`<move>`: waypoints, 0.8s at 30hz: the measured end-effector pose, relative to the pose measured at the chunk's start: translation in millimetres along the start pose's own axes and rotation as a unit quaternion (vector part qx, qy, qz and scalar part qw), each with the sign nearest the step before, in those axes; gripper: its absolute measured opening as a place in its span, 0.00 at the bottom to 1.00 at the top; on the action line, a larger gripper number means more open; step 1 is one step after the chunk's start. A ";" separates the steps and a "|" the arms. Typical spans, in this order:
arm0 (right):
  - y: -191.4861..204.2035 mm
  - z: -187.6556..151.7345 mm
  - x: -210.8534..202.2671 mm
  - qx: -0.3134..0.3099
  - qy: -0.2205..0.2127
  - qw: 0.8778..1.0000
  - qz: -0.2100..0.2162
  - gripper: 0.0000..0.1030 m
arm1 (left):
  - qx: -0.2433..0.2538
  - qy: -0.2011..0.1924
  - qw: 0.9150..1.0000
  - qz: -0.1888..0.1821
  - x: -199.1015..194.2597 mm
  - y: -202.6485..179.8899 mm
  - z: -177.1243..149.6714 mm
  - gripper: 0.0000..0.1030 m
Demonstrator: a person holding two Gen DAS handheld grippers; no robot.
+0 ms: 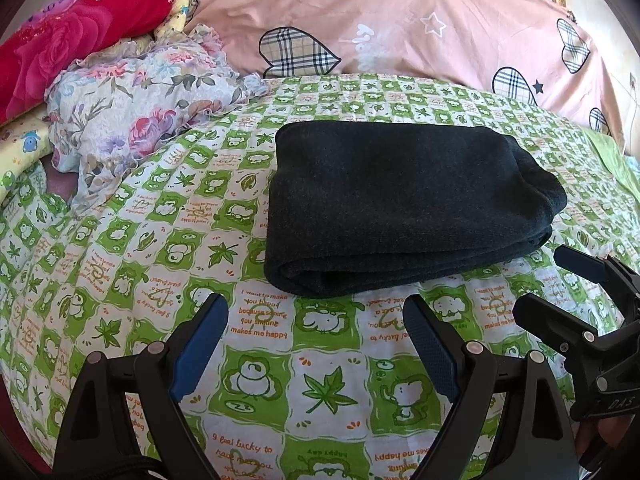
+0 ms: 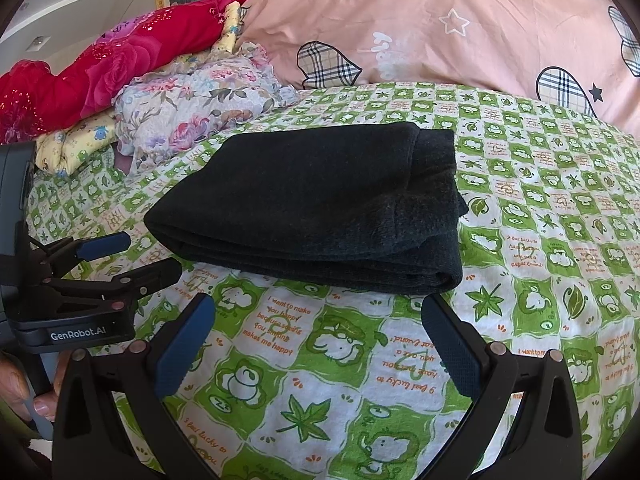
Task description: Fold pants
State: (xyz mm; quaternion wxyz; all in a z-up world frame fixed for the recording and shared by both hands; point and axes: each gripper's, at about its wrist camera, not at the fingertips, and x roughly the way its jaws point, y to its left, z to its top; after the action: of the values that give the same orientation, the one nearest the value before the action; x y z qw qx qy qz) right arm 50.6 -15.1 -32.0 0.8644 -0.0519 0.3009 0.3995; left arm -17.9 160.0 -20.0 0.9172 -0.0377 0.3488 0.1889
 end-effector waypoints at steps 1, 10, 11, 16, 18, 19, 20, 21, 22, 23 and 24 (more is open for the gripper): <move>-0.1 -0.1 0.1 0.000 0.000 1.000 0.000 1.00 | 0.000 -0.001 1.000 0.000 -0.6 -0.1 -0.2 0.87; -3.9 7.9 -6.1 0.017 -0.013 1.000 0.004 1.00 | 0.001 -0.007 1.000 0.000 -3.0 0.3 1.5 0.87; -4.0 9.0 -5.6 0.017 -0.013 1.000 0.005 1.00 | 0.001 -0.007 1.000 0.000 -3.1 0.4 1.5 0.87; -0.5 10.5 -7.2 0.013 -0.016 1.000 0.006 1.00 | 0.001 -0.008 1.000 0.000 -3.6 0.3 1.6 0.87; 1.3 10.8 -7.3 0.012 -0.016 1.000 0.005 1.00 | 0.002 -0.008 1.000 0.001 -3.7 0.2 1.6 0.87; 1.9 10.6 -7.5 0.012 -0.017 1.000 0.005 1.00 | 0.002 -0.009 1.000 0.001 -3.7 0.1 1.7 0.87; 2.4 11.0 -7.4 0.012 -0.018 1.000 0.005 1.00 | 0.003 -0.009 1.000 0.001 -3.4 0.1 2.0 0.87; 2.9 11.6 -7.3 0.012 -0.018 1.000 0.005 1.00 | 0.004 -0.009 1.000 0.001 -3.3 -0.1 2.3 0.87; 2.2 11.4 -7.6 0.013 -0.018 1.000 0.005 1.00 | 0.003 -0.009 1.000 0.001 -3.5 0.1 2.3 0.87; 2.0 11.3 -7.5 0.012 -0.018 1.000 0.005 1.00 | 0.003 -0.009 1.000 0.000 -3.5 0.2 2.6 0.87; 2.2 11.7 -7.8 0.013 -0.018 1.000 0.005 1.00 | 0.002 -0.009 1.000 0.000 -3.4 0.4 3.1 0.87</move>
State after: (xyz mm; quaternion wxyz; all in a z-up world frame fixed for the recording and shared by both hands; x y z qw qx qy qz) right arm 50.6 -15.0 -17.8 0.8682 -0.0318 0.2907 0.4008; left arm -18.5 159.9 -15.4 0.9204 -0.0341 0.3409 0.1884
